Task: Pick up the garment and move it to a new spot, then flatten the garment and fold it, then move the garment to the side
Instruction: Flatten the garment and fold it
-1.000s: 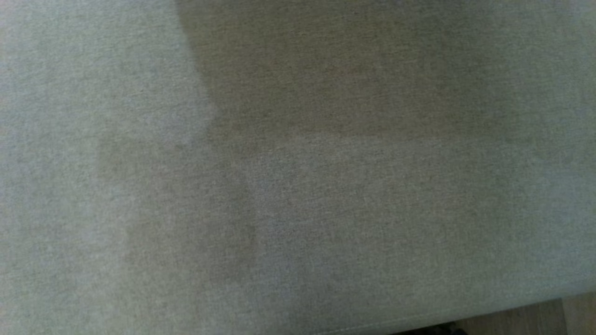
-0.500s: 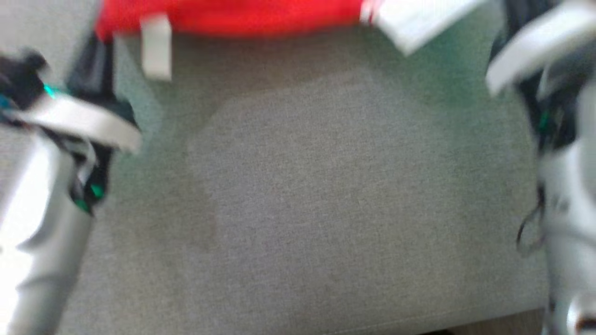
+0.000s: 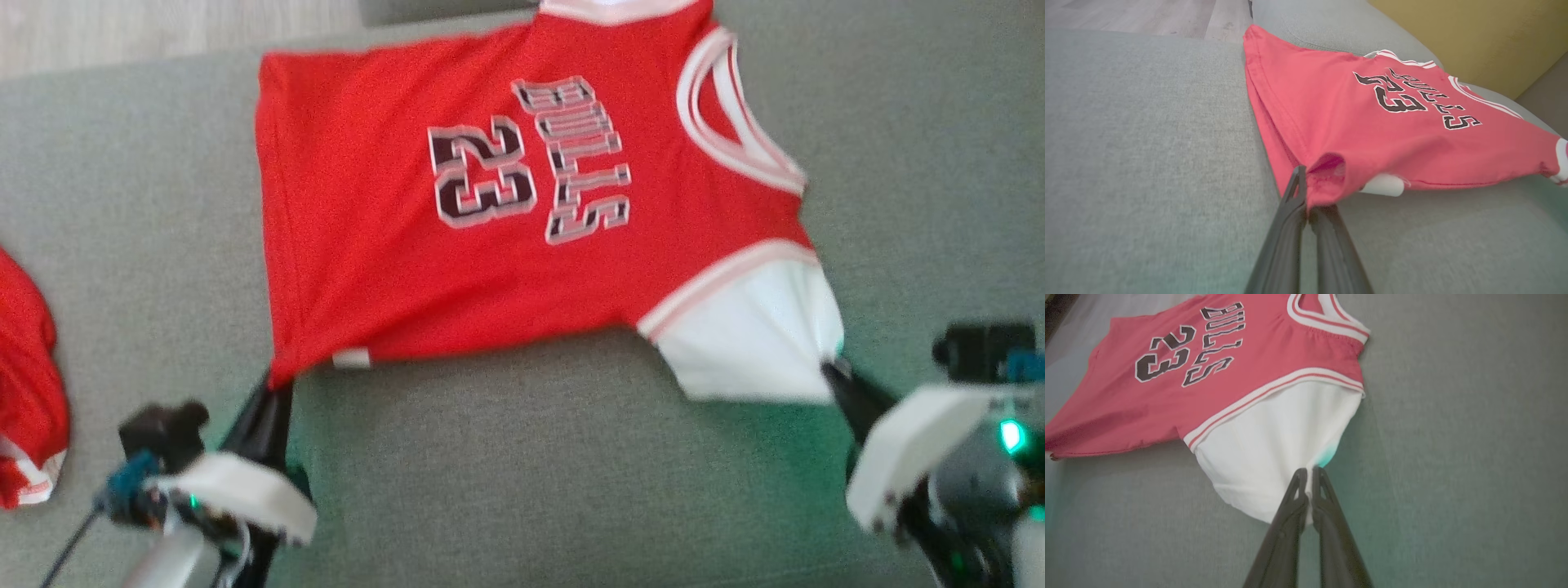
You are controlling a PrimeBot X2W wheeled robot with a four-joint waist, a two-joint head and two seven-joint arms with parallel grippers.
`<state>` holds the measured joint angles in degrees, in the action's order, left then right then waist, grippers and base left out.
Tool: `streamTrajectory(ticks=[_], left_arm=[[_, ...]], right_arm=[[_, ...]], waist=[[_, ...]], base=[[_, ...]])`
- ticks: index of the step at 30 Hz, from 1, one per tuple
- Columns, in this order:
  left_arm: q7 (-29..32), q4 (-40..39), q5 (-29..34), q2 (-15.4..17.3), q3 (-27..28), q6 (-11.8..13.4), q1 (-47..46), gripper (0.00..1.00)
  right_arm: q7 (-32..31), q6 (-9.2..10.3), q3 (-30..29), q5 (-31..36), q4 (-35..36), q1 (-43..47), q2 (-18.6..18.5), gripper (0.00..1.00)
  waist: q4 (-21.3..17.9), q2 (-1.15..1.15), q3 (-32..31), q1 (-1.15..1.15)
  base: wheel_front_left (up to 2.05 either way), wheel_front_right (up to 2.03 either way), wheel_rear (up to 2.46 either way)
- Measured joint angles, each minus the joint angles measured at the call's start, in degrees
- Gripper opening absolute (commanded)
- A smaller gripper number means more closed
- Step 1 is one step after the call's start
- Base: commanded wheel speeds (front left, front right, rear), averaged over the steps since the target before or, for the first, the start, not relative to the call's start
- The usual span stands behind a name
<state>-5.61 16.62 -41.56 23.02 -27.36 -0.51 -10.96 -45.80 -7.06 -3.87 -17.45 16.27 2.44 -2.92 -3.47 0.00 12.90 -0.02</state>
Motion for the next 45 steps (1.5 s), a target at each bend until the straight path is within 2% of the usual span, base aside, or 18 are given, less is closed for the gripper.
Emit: streamTrajectory(ticks=[3, 8, 14, 17, 22, 29, 34, 41, 45], left_arm=[[1.09, -4.0, 0.29, 1.38, -0.42, 2.08, 4.49, 0.0], [5.77, -10.95, 1.08, 5.64, -2.08, 4.16, 10.57, 0.0], [10.85, -18.27, -1.02, 7.59, -2.08, 5.57, 12.9, 0.0], [13.13, -20.41, -3.39, 7.56, -2.01, 5.52, 12.71, 0.0], [17.85, -21.69, -9.64, 6.76, -0.81, 4.77, 10.73, 0.0], [23.62, -21.99, -20.28, 5.0, 3.22, 4.64, 6.27, 0.0], [24.16, -20.48, -22.48, 4.13, 5.27, 4.63, 3.54, 0.0], [23.17, -16.94, -23.26, 1.59, 5.82, 4.48, -1.71, 0.0], [23.18, -14.1, -23.26, 0.76, 5.81, 4.37, -4.57, 0.0]], right_arm=[[-4.33, 0.0, -1.34, -0.51, 2.45, 5.48, 0.32, 0.0], [-9.79, 0.0, -4.03, -1.03, 6.82, 11.55, 0.49, 0.0], [-6.08, 0.0, -5.15, -1.45, 10.12, 10.46, 0.6, 0.0], [-3.83, 0.0, -3.74, -1.26, 9.96, 6.71, 0.59, 0.0], [-3.83, 0.0, 0.41, -0.7, 8.51, -1.47, 0.43, 0.0], [-2.81, 0.0, 2.34, -1.96, 4.68, -13.71, -2.41, 0.0], [-0.49, 0.0, 3.13, -2.49, 0.31, -20.96, -3.92, 0.0], [1.81, 0.0, 4.17, -3.18, -4.3, -25.57, -5.52, 0.0], [5.28, 0.0, 4.8, -3.21, -6.92, -28.34, -5.88, 0.0]], waist=[[0.05, 0.0, -1.73, 0.0], [-0.03, 0.0, -2.81, 0.01], [-0.09, 0.0, -2.73, 0.02], [-0.05, 0.0, -2.39, 0.02], [0.03, 0.0, -1.18, 0.03], [0.5, 0.0, 1.77, 0.03], [1.03, 0.0, 4.66, 0.04], [2.12, 0.0, 7.69, 0.04], [2.65, 0.0, 8.94, 0.04]], base=[[0.0, 0.0, 0.0], [0.0, 0.0, 0.0], [0.0, 0.0, 0.0], [0.0, 0.0, 0.0], [0.0, 0.0, 0.0], [0.0, 0.0, 0.0], [0.0, 0.0, 0.0], [0.0, 0.0, 0.0], [0.0, 0.0, 0.0]])
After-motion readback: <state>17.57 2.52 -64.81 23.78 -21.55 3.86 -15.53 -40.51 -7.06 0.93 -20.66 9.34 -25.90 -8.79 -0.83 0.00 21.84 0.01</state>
